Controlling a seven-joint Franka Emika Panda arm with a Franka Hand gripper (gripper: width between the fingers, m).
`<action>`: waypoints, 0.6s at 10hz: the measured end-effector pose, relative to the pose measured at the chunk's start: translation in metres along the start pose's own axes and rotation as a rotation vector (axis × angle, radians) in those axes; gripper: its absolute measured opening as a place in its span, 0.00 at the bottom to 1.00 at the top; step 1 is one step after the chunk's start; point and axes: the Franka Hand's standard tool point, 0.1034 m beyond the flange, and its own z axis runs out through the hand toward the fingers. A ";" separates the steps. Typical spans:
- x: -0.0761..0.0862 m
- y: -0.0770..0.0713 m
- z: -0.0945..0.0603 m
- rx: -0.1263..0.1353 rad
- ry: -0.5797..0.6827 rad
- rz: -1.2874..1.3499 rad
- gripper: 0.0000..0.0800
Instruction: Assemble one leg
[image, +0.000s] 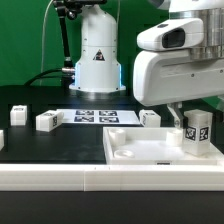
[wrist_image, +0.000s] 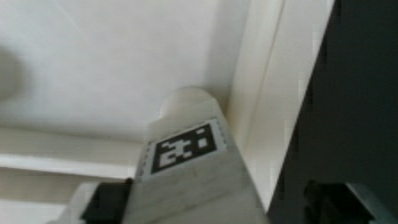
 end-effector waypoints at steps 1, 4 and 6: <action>0.000 0.001 0.000 -0.002 0.001 0.000 0.50; 0.000 0.005 0.000 -0.005 0.000 0.026 0.37; 0.000 0.007 0.000 0.007 0.002 0.182 0.37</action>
Offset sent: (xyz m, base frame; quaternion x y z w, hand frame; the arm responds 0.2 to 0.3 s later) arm 0.0000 0.0000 0.0000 0.0000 0.0000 0.0650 0.9979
